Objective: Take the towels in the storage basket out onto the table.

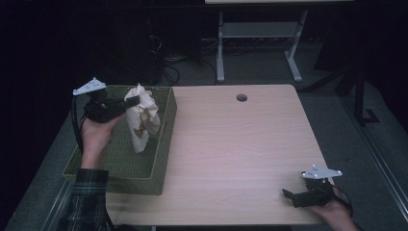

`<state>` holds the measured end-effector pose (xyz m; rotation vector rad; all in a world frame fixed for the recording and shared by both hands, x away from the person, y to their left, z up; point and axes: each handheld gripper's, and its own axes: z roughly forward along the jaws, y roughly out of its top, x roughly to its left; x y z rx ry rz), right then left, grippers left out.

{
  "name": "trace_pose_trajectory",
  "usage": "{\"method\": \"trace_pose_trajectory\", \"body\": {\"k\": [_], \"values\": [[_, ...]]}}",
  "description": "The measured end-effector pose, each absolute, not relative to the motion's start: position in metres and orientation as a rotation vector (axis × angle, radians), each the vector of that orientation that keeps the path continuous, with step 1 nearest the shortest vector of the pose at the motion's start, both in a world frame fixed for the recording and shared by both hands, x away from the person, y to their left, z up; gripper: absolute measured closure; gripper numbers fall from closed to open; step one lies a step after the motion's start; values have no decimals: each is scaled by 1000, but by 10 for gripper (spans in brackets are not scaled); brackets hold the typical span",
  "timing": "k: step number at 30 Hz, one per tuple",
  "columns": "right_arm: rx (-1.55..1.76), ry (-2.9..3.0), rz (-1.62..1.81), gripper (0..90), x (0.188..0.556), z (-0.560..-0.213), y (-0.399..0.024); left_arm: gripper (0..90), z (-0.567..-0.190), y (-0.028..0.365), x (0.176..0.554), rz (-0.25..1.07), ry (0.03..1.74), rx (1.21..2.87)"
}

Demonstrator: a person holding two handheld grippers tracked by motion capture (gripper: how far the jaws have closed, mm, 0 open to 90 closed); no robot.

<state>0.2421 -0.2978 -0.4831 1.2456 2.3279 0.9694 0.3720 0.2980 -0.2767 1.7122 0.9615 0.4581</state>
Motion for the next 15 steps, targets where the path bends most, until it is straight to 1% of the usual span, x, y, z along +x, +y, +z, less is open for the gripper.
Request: {"method": "trace_pose_trajectory", "body": {"k": [15], "values": [[1246, 2327, 970, 0, 242, -483, -298, 820, -228, 267, 372, 438, 819, 1687]]}}
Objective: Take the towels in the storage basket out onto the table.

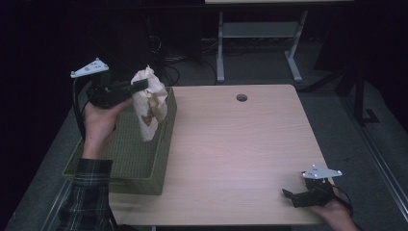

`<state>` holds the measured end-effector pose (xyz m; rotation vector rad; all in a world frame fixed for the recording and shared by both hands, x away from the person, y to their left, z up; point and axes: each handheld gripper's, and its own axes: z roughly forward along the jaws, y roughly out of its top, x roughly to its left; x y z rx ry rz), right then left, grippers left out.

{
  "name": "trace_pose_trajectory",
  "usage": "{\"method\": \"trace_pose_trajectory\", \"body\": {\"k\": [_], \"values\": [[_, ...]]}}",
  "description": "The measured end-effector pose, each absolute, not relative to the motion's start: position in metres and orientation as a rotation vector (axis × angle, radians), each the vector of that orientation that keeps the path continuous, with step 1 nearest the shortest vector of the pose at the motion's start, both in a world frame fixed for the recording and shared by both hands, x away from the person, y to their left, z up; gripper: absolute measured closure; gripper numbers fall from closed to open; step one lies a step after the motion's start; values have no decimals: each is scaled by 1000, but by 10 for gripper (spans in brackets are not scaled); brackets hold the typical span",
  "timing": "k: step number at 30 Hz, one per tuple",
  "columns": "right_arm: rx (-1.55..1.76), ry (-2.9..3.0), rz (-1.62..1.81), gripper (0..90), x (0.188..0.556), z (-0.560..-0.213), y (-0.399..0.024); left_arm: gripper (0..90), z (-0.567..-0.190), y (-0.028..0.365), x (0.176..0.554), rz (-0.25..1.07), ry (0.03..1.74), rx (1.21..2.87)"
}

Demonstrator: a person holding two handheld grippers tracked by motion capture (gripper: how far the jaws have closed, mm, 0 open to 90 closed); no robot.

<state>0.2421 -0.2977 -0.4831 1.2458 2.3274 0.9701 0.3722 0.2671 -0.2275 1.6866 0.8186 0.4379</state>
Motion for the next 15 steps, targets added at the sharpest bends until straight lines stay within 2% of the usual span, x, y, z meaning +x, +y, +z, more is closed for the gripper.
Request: {"method": "trace_pose_trajectory", "body": {"k": [15], "values": [[1245, 2328, 970, 0, 242, -483, -298, 820, -203, 217, 369, 376, 673, 1684]]}}
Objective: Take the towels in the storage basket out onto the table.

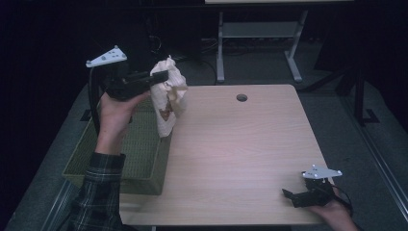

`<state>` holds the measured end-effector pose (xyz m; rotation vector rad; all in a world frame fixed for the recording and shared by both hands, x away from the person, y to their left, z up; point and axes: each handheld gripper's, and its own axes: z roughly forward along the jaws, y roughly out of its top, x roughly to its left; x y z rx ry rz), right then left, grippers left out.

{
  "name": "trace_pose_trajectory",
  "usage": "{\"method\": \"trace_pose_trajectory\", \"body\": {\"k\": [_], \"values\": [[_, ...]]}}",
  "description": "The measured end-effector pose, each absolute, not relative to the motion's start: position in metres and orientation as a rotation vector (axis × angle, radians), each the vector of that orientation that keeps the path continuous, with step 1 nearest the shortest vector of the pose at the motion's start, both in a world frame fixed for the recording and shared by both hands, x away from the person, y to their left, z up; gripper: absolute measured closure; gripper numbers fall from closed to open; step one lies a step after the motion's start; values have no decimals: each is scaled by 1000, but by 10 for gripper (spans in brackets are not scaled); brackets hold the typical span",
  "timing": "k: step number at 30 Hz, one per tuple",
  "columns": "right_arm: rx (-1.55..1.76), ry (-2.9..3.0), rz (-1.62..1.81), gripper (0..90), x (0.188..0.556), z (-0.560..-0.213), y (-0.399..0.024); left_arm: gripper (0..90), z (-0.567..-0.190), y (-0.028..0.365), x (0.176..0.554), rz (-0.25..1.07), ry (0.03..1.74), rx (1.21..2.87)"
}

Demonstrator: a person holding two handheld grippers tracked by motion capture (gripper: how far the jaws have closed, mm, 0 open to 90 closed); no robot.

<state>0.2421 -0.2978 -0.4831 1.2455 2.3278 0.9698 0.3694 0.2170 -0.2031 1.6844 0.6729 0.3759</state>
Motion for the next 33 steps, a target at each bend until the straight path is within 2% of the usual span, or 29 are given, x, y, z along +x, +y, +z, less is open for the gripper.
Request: {"method": "trace_pose_trajectory", "body": {"k": [14, 33], "values": [[1245, 2328, 969, 0, 242, -483, -298, 821, -216, 169, 369, 313, 597, 1730], [1248, 2328, 969, 0, 242, -483, -298, 821, -261, 114, 368, 240, 563, 1817]]}}
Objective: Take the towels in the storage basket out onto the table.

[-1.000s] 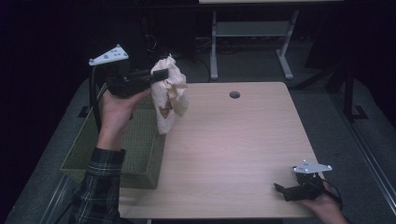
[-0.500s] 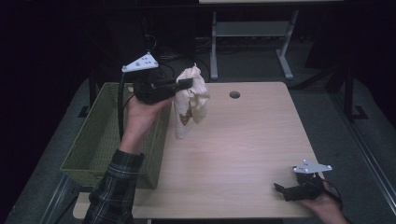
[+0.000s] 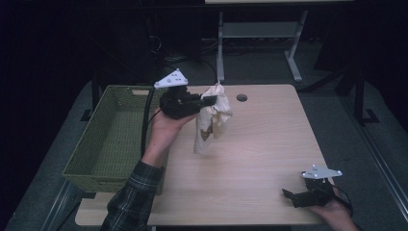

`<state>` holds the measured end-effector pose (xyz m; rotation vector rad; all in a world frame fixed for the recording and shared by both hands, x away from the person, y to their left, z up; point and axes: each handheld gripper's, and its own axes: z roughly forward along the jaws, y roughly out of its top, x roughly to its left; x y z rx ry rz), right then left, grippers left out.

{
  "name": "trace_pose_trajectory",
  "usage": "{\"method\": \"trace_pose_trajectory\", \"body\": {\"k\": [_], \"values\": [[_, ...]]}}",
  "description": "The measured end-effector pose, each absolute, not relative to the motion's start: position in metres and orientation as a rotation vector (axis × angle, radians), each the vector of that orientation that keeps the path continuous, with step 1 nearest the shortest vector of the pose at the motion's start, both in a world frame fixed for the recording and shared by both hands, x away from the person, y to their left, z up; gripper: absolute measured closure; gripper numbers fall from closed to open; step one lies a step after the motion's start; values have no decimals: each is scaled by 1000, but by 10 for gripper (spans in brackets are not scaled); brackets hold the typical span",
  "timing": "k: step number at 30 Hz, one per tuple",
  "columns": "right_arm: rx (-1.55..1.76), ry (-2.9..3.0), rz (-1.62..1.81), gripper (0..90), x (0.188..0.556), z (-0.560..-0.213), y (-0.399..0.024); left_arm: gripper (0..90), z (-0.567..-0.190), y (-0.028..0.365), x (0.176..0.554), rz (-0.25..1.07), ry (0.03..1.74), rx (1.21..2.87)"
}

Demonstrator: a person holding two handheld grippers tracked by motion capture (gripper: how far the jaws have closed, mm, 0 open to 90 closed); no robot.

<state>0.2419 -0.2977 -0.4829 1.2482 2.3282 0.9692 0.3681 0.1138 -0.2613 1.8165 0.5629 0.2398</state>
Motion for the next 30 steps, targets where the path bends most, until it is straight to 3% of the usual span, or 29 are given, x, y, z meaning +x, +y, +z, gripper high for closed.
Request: {"method": "trace_pose_trajectory", "body": {"k": [16, 30], "values": [[1244, 2326, 971, 0, 242, -483, -298, 820, -319, 77, 367, 214, 572, 1919], [1246, 2328, 969, 0, 242, -483, -298, 819, -375, 45, 373, 84, 573, 2009]]}}
